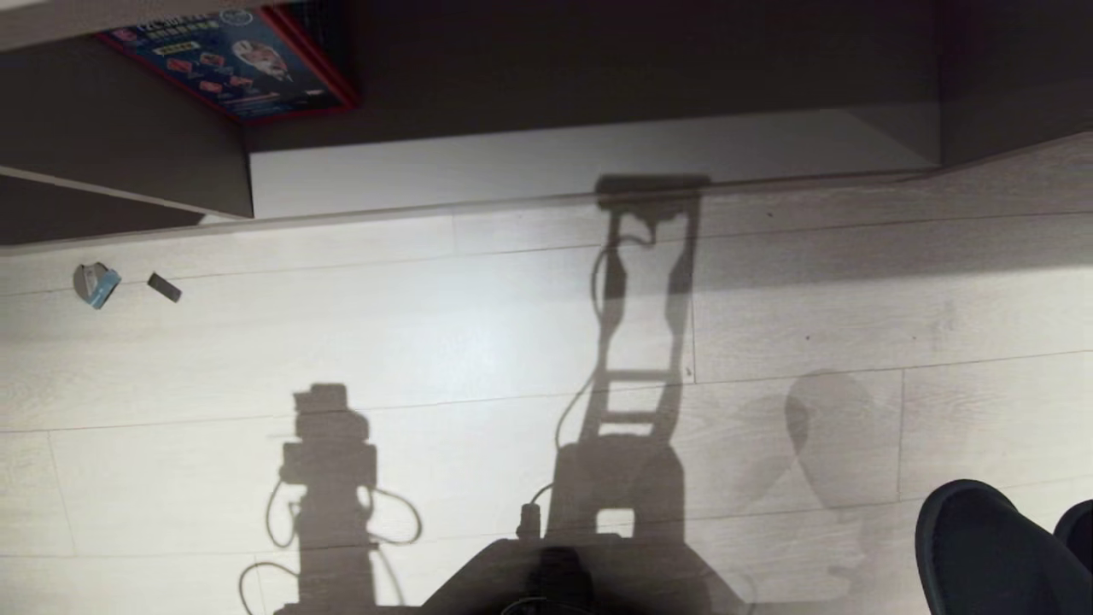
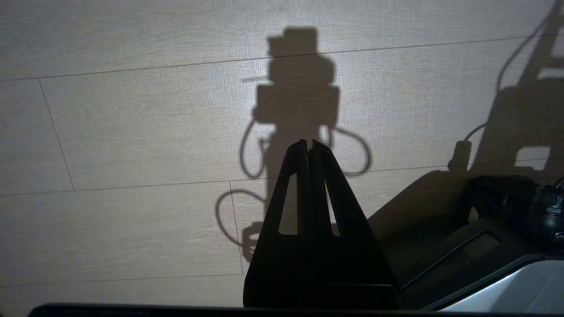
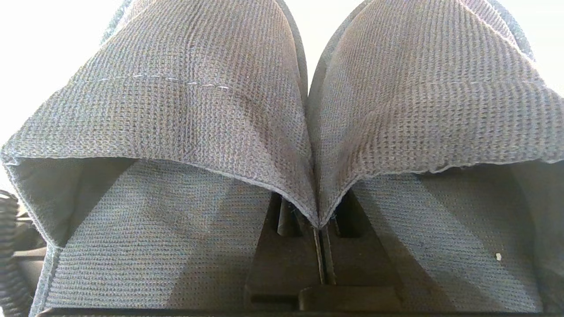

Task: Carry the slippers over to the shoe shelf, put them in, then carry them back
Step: Place the slippers on the floor

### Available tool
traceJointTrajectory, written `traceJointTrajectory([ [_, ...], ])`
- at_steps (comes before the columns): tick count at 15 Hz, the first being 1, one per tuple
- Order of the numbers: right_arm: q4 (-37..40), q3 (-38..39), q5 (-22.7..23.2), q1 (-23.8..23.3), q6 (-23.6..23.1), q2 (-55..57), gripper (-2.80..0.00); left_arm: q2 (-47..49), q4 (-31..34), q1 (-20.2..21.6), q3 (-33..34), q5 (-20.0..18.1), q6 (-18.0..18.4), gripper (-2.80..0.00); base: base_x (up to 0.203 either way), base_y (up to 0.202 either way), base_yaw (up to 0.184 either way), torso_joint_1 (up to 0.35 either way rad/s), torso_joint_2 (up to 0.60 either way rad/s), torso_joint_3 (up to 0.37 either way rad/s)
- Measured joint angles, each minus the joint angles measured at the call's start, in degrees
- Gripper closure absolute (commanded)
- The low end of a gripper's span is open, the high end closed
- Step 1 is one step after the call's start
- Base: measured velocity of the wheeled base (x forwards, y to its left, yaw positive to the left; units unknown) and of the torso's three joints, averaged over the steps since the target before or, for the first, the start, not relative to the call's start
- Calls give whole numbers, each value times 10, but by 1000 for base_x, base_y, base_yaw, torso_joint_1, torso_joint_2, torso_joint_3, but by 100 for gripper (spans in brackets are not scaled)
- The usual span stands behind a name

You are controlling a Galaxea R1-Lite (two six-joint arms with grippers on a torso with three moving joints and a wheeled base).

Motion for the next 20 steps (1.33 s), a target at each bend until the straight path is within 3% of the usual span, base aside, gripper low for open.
traceJointTrajectory([
  [20,0,0,1,0,-19,0,0,0,0,0,0,0,0,0,0,0,0,1,2,204],
])
